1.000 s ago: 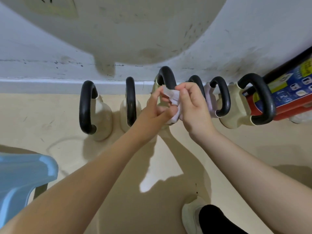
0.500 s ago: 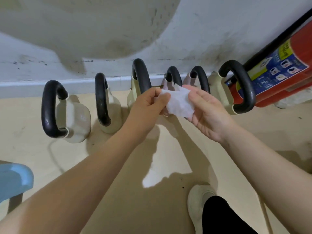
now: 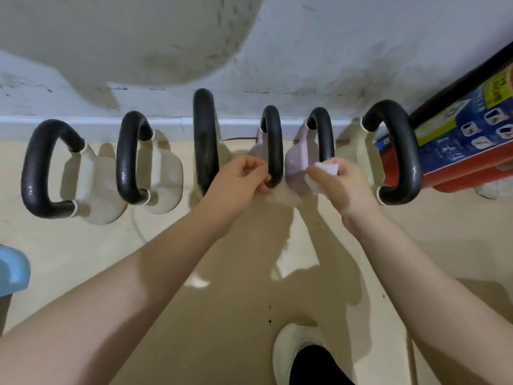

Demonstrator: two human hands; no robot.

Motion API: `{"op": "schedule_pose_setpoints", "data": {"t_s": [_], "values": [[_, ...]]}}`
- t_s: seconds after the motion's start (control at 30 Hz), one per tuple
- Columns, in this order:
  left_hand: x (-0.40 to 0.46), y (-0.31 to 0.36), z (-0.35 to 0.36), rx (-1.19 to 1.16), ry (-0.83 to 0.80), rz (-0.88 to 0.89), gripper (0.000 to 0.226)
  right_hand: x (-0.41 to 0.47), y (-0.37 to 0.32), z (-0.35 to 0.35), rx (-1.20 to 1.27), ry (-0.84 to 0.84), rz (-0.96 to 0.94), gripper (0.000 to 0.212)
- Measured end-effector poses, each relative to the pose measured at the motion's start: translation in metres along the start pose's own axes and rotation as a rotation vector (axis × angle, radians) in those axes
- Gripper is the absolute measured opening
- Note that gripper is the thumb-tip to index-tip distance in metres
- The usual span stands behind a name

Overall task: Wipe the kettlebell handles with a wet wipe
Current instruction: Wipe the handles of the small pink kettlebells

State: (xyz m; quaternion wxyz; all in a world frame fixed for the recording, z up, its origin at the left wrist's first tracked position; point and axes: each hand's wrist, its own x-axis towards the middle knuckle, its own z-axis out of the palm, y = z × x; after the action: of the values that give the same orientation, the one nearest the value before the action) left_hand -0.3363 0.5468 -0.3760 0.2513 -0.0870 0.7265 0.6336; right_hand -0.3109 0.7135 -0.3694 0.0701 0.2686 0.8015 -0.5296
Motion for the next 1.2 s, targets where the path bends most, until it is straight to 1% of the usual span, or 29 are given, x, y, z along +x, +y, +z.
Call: {"op": "schedule_pose_setpoints", "data": {"t_s": [0.03,0.1,0.17,0.23,0.3,0.33,0.4,0.5,0.53,0.6,0.63,0.67,0.77,0.83,0.9,0.93,1.0,1.07,1.13,1.17,1.2], "values": [[0.006,0.000,0.003,0.023,0.021,-0.015,0.012,0.001,0.002,0.001,-0.049,0.024,-0.051,0.024],[0.018,-0.001,0.008,0.091,0.040,-0.048,0.023,0.001,0.003,0.011,-0.127,0.035,-0.134,0.015],[0.024,-0.002,0.013,0.117,0.030,-0.081,0.022,0.006,0.007,0.027,-0.163,0.104,-0.156,0.006],[0.029,-0.001,0.018,0.072,0.042,-0.088,0.017,0.015,0.012,0.047,-0.098,0.154,-0.143,0.008],[0.035,0.000,0.021,0.064,0.038,-0.078,0.016,0.024,0.012,0.060,0.050,0.173,-0.091,0.015],[0.037,0.000,0.023,0.067,0.027,-0.078,0.017,0.028,0.011,0.062,0.121,0.197,-0.066,0.016],[0.040,0.000,0.025,0.078,0.019,-0.080,0.028,0.030,0.011,0.059,0.200,0.272,-0.076,0.015],[0.045,-0.001,0.026,0.086,0.035,-0.071,0.032,0.022,0.015,0.054,0.150,0.353,-0.180,0.010],[0.046,-0.001,0.026,0.082,0.042,-0.070,0.032,0.020,0.018,0.055,0.142,0.371,-0.186,0.010],[0.049,-0.001,0.026,0.101,0.053,-0.073,0.032,0.023,0.018,0.061,0.162,0.391,-0.094,0.011],[0.050,-0.001,0.025,0.113,0.050,-0.075,0.031,0.026,0.014,0.065,0.184,0.366,-0.030,0.010],[0.051,0.000,0.025,0.118,0.042,-0.075,0.030,0.029,0.010,0.070,0.231,0.307,0.029,0.009],[0.053,0.000,0.025,0.127,0.034,-0.062,0.025,0.022,0.000,0.080,0.505,0.097,0.162,0.026],[0.053,0.000,0.024,0.132,0.037,-0.061,0.027,0.011,0.011,0.077,0.652,0.045,0.167,0.028],[0.053,0.000,0.023,0.104,0.034,-0.067,0.029,0.006,0.020,0.070,0.738,-0.032,0.179,0.028],[0.053,-0.001,0.023,0.084,0.032,-0.067,0.029,0.009,0.026,0.068,0.736,-0.040,0.183,0.026],[0.052,-0.002,0.024,0.068,0.033,-0.064,0.030,0.019,0.032,0.067,0.684,0.004,0.148,0.022],[0.052,-0.004,0.025,0.058,0.031,-0.064,0.031,0.023,0.032,0.072,0.565,0.083,0.059,0.022],[0.052,-0.005,0.024,0.056,0.024,-0.076,0.030,0.017,0.033,0.080,0.477,0.157,-0.053,0.018],[0.053,-0.004,0.024,0.052,0.020,-0.085,0.030,0.012,0.034,0.084,0.445,0.160,-0.094,0.017],[0.053,-0.004,0.023,0.037,0.012,-0.090,0.029,0.007,0.039,0.088,0.406,0.152,-0.125,0.021]]}}
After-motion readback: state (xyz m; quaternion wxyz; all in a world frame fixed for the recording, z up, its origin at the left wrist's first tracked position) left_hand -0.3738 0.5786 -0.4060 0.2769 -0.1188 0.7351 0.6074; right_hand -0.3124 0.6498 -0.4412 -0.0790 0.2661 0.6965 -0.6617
